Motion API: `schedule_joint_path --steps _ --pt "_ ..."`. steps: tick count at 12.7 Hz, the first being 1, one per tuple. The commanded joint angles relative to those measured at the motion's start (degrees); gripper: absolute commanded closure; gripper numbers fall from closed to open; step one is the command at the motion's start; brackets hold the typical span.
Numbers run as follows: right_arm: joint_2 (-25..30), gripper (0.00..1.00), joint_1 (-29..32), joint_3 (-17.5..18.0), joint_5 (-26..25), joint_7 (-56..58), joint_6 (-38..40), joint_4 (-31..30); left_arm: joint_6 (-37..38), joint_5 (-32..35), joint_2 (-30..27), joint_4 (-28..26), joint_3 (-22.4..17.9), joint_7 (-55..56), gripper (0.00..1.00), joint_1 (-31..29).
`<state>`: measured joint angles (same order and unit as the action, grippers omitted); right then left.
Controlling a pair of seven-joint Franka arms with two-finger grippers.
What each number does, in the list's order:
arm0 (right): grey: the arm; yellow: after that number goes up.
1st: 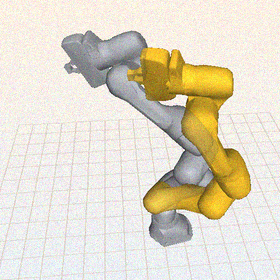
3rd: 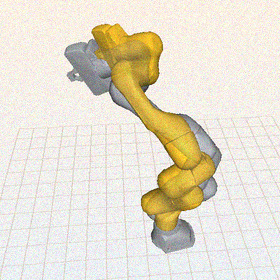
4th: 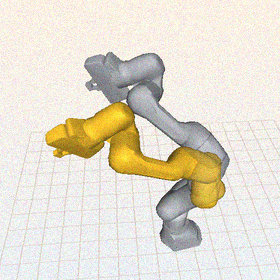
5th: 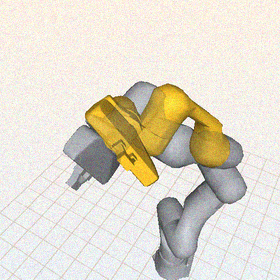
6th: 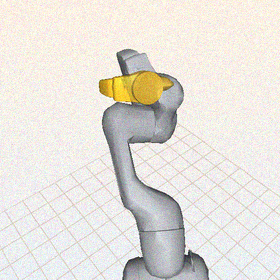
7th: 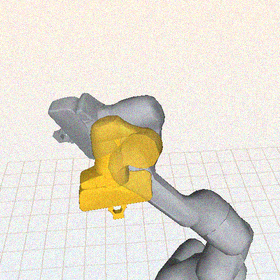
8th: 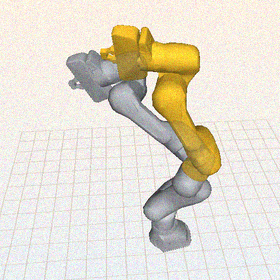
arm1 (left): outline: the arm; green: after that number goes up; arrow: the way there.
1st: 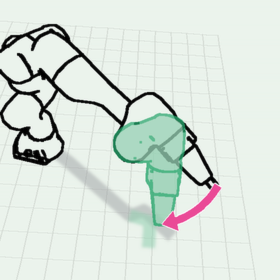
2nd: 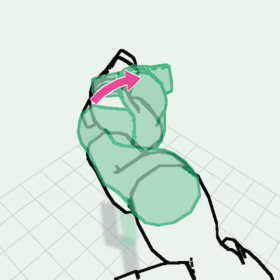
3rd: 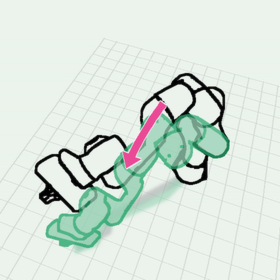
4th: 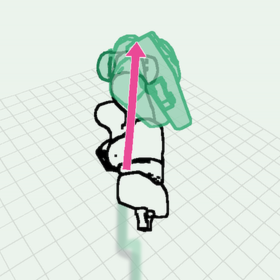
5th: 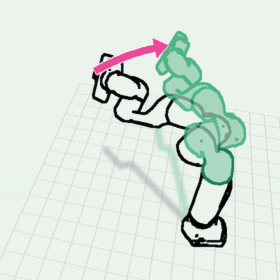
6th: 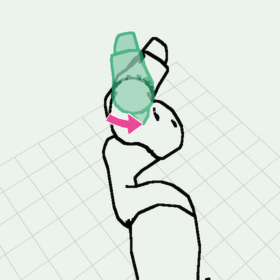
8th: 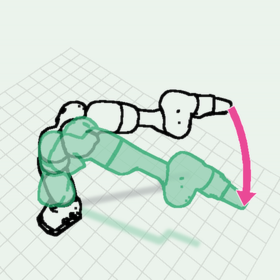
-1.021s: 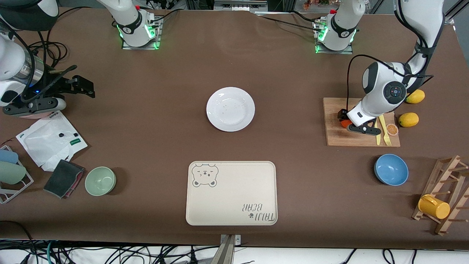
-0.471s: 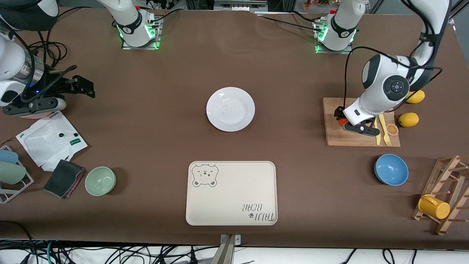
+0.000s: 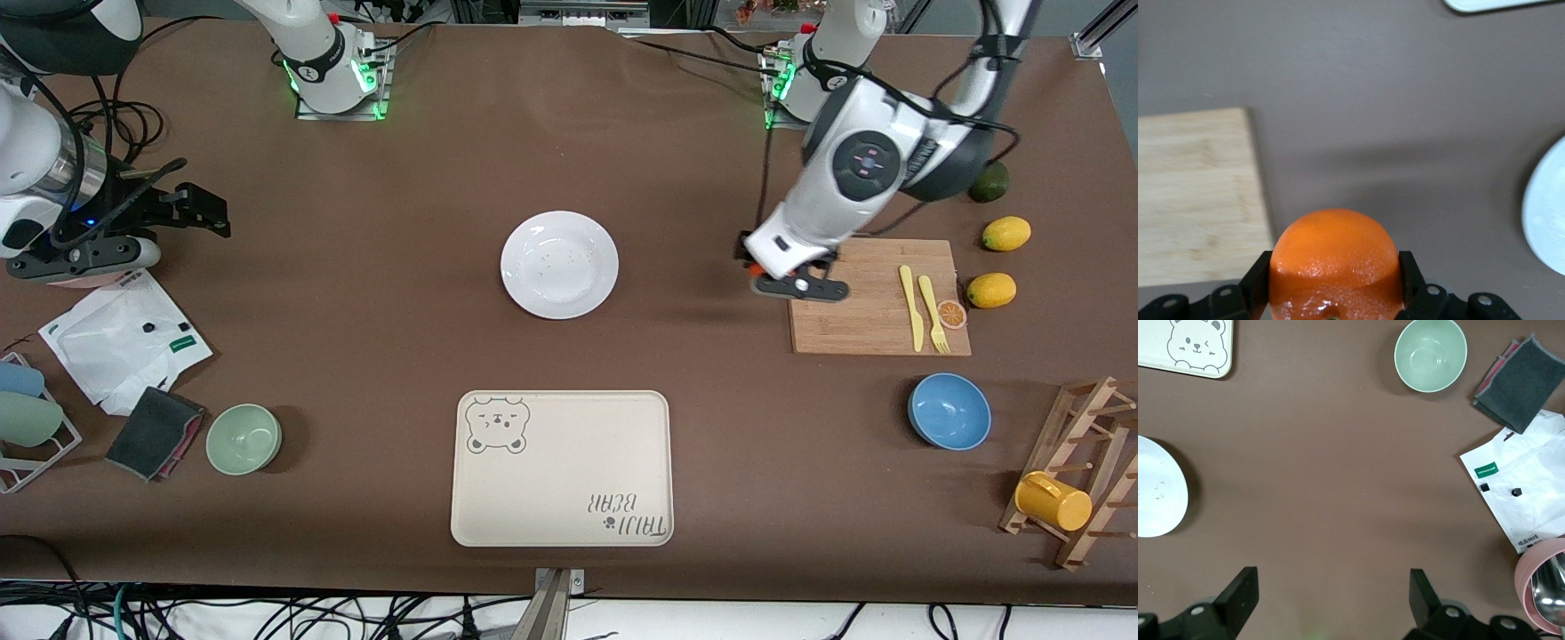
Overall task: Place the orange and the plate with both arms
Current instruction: 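Lift the orange with the left gripper and carry it over the white plate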
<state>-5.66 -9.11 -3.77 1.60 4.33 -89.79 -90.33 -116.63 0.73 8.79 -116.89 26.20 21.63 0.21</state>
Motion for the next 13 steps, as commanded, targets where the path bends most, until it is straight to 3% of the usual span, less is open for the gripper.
schedule_joint_path --steps 1,4,8,13 --pt "0.2 0.0 0.0 0.2 -0.5 -0.9 0.6 0.0 0.7 -4.5 5.3 5.4 4.9 6.6 0.74 -0.1" --pt "0.2 0.0 0.1 0.2 -0.5 -0.9 0.5 0.0 -0.3 -4.4 12.2 11.3 5.7 17.2 0.73 6.4" --pt "0.2 0.0 0.1 0.1 -0.5 -0.8 0.5 0.0 -10.0 -4.1 18.8 12.0 5.4 29.9 0.72 12.6" --pt "0.2 0.0 0.1 0.1 -0.5 -0.7 0.5 0.0 -19.2 8.7 29.6 14.8 5.2 49.4 0.71 20.2"
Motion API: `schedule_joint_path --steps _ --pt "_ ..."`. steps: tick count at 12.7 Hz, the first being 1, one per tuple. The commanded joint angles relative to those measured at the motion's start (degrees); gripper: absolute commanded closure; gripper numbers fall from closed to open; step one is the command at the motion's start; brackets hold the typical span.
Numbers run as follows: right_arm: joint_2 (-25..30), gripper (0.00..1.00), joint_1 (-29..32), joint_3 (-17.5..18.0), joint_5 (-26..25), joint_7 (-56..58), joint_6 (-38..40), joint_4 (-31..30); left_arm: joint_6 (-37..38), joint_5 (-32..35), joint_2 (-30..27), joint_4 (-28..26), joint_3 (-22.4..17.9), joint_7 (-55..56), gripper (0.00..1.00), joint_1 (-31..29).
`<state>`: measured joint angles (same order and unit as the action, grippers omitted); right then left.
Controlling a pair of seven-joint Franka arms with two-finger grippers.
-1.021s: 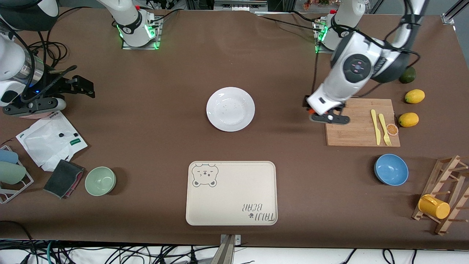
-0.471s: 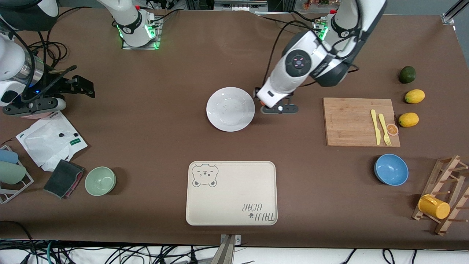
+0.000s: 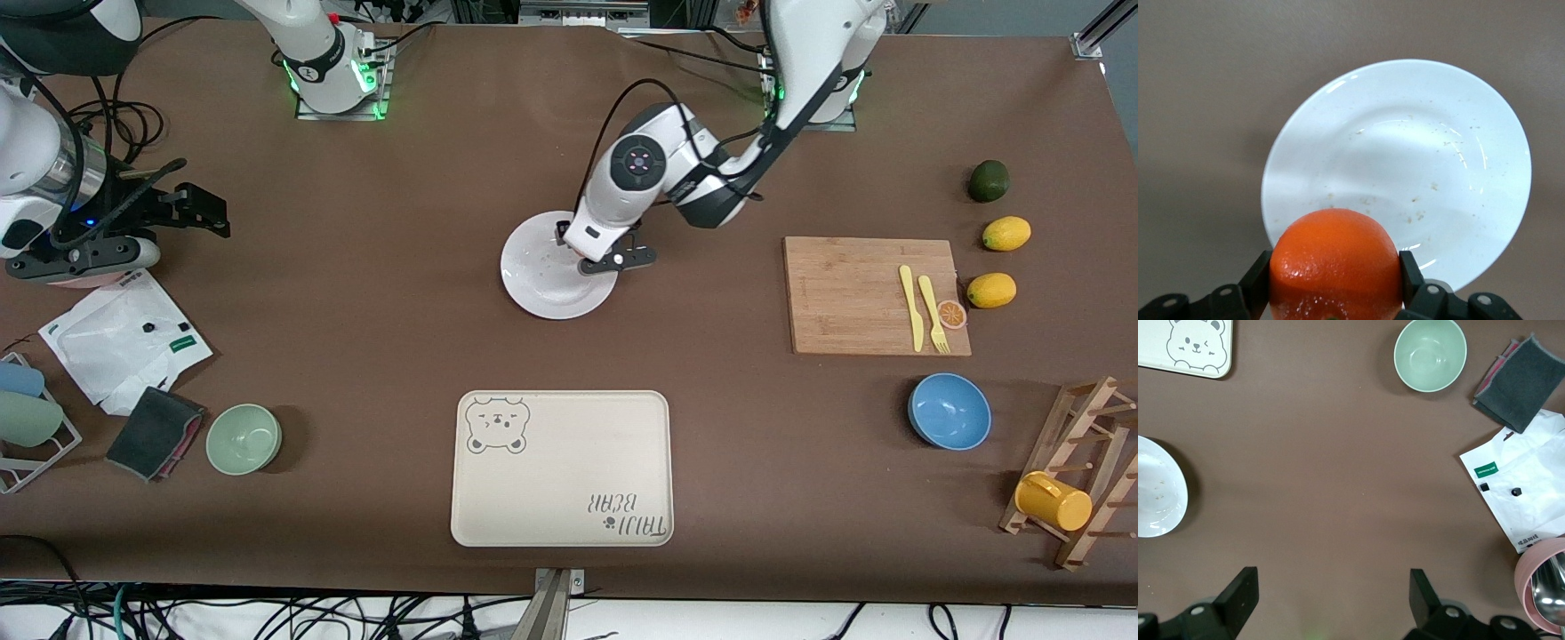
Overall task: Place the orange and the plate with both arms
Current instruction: 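Lift the orange with the left gripper and carry it over the white plate, then lower the orange onto the white plate and open the left gripper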
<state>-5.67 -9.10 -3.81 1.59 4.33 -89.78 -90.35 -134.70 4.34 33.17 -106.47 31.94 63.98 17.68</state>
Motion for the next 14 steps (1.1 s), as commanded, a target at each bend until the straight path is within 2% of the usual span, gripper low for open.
schedule_joint_path --steps 1,4,6,7,8,9,11,14 --pt "0.2 0.0 0.0 0.1 -0.4 -0.8 0.5 0.0 -1.1 8.1 7.6 7.2 -1.2 10.4 0.71 4.1" --pt "0.1 0.0 0.0 0.1 -0.4 -0.7 0.6 0.0 -1.1 10.9 10.9 10.8 -2.9 13.6 0.71 6.1" --pt "0.1 0.0 0.0 0.0 -0.4 -0.6 0.5 0.0 -1.3 10.8 11.4 10.9 -3.7 13.7 0.68 6.7" --pt "0.1 0.0 0.0 0.0 -0.4 -0.6 0.5 0.0 -1.3 10.8 11.4 11.0 -3.7 13.9 0.48 6.7" --pt "0.1 0.0 0.0 0.0 -0.4 -0.6 0.6 0.0 -1.3 10.9 11.4 10.9 -3.7 13.8 0.06 6.7" --pt "0.1 0.0 0.0 0.0 -0.4 -0.6 0.5 0.0 -1.3 10.9 11.3 11.0 -3.7 13.7 0.0 6.6" --pt "0.1 0.0 0.0 0.0 -0.4 -0.6 0.6 -0.1 -0.6 11.1 10.3 12.2 -3.7 13.4 0.0 5.9" --pt "0.2 0.0 0.0 0.0 -0.4 -0.6 0.5 -0.1 5.8 11.1 5.7 13.4 -3.5 11.0 0.0 3.8"
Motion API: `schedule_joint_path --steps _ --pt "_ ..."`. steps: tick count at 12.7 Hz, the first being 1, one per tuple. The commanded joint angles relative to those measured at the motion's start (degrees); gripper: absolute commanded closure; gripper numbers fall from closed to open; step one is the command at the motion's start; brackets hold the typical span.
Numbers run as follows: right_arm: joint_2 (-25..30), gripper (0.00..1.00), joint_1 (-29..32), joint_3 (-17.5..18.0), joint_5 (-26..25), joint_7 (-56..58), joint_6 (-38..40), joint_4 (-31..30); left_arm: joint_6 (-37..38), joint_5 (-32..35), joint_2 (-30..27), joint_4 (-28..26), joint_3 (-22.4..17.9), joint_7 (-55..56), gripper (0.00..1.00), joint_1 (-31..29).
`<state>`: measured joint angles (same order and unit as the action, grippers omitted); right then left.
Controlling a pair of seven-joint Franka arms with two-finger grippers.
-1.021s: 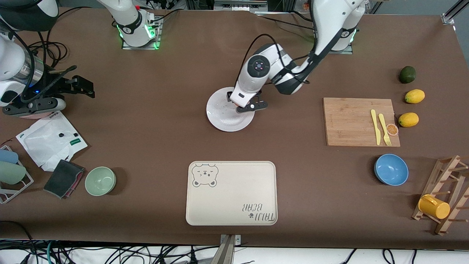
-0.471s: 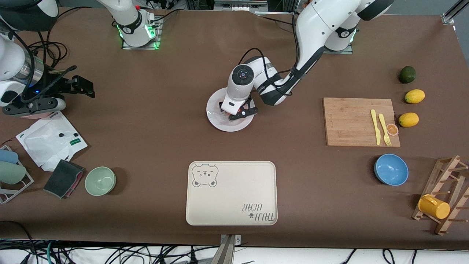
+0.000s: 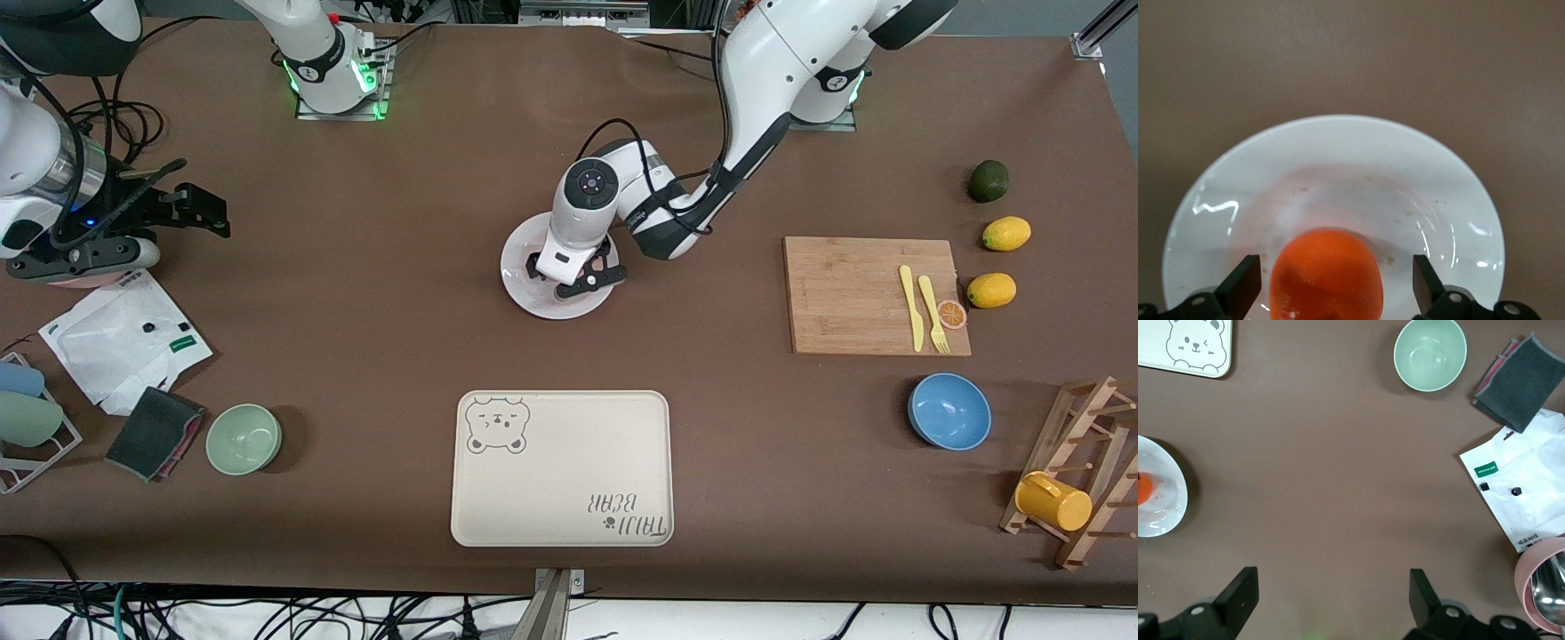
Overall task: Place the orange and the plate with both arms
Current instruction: 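Lower the orange onto the white plate and open the left gripper, then withdraw the left gripper while the right gripper reaches toward the plate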
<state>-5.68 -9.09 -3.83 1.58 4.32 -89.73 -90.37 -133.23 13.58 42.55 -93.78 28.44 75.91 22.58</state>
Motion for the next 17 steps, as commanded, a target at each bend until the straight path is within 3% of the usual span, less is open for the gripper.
schedule_joint_path --steps 1,5,11,13,17 --pt "0.1 0.0 0.0 0.0 -0.4 -0.6 0.4 -0.1 6.6 1.5 -5.0 0.8 0.1 -3.6 0.0 -2.3" --pt "0.1 0.0 -0.2 0.4 0.1 -1.0 0.4 0.1 19.9 0.8 -12.5 1.0 0.4 -21.8 0.0 -8.4" --pt "0.1 0.0 -3.8 0.8 0.0 -4.1 0.5 0.0 33.6 0.1 -22.9 1.9 0.6 -55.4 0.0 -22.4" --pt "-0.7 0.0 -5.2 0.8 0.3 -5.0 0.2 -0.6 39.7 -6.7 -25.8 5.0 0.4 -66.2 0.0 -28.8" --pt "-2.7 0.0 -5.8 0.8 3.6 -5.3 -1.1 -1.1 49.1 -9.1 -28.8 9.5 0.2 -74.4 0.0 -34.3"
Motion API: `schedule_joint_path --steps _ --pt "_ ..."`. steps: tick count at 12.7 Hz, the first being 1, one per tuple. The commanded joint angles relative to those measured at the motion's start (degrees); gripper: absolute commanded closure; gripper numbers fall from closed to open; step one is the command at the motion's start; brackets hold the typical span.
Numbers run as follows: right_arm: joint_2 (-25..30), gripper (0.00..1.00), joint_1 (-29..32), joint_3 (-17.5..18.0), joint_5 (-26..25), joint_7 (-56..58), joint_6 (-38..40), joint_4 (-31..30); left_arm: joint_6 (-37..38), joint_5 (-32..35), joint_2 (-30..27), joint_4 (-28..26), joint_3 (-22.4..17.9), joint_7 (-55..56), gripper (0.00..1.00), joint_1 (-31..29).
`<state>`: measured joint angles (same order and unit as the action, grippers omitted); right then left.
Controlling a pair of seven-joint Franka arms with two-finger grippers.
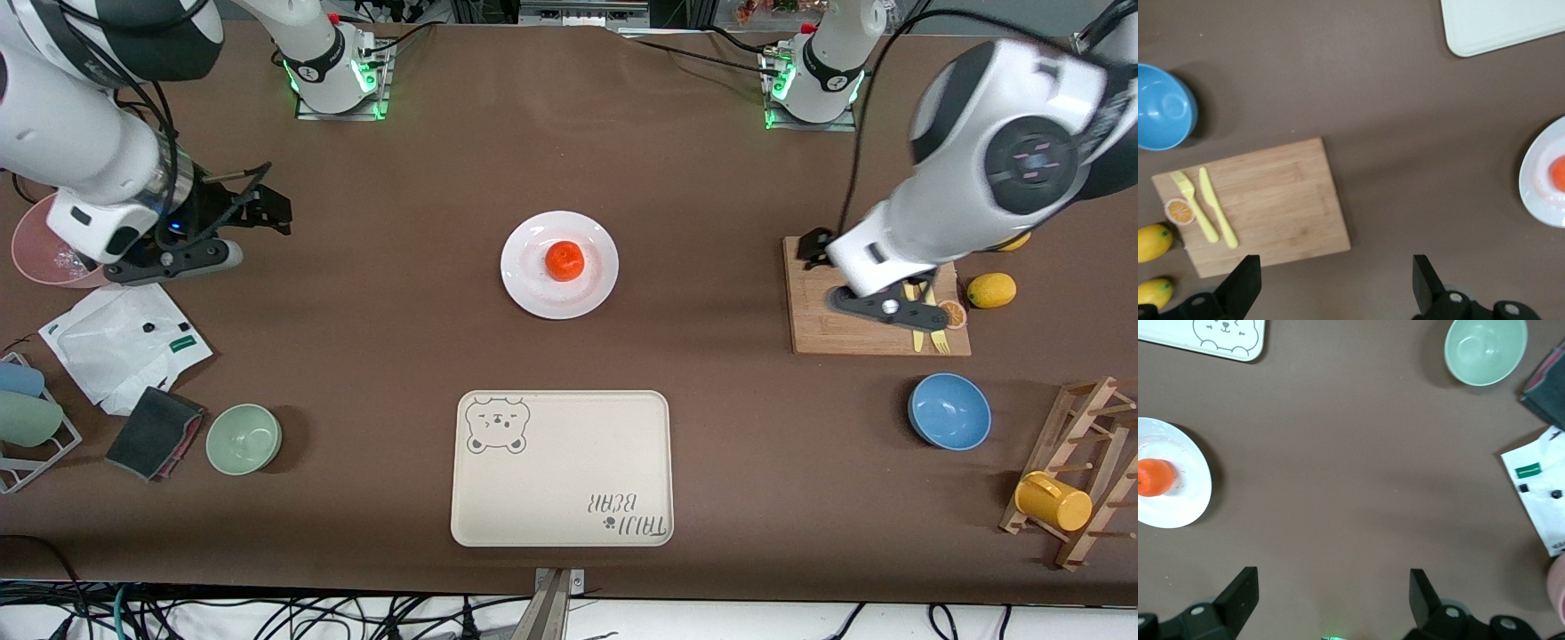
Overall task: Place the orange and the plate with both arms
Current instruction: 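Withdraw the left gripper while the right gripper reaches toward the plate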
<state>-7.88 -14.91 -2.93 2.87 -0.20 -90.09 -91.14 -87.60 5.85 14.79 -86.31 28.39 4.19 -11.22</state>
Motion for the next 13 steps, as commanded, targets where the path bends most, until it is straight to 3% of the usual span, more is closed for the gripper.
schedule_joint_path --steps 1,2,4,6,8,10,13 --pt "-1.0 0.0 -0.1 -0.1 3.2 -0.8 -1.0 -0.4 4.0 -2.5 -3.7 1.7 -1.7 -5.0 0.0 -0.3" --pt "-1.2 0.0 -0.1 -0.1 3.9 -0.7 -2.3 -1.2 4.5 -2.8 -5.6 1.0 -4.0 -6.5 0.0 0.7" --pt "-1.2 0.0 0.0 -0.1 8.5 -0.3 -4.8 -4.3 4.8 -3.5 -8.4 0.3 -14.8 -10.0 0.0 7.2" --pt "-0.9 0.0 0.1 0.2 14.8 0.3 -8.9 -9.1 4.3 -7.0 -9.6 -0.1 -23.1 -10.2 0.0 11.0" --pt "-1.6 0.0 0.1 1.3 20.5 0.4 -13.1 -12.6 -1.0 -5.8 -11.9 -3.5 -26.1 -10.1 0.0 11.7" --pt "-2.6 0.0 0.1 2.8 25.7 3.3 -18.7 -16.7 -1.7 -5.9 -14.4 -5.5 -26.5 -10.6 0.0 12.0" --pt "-5.6 0.0 0.2 3.6 39.1 13.0 -23.2 -21.4 -1.5 -6.0 -15.8 -6.3 -26.5 -10.3 0.0 12.3"
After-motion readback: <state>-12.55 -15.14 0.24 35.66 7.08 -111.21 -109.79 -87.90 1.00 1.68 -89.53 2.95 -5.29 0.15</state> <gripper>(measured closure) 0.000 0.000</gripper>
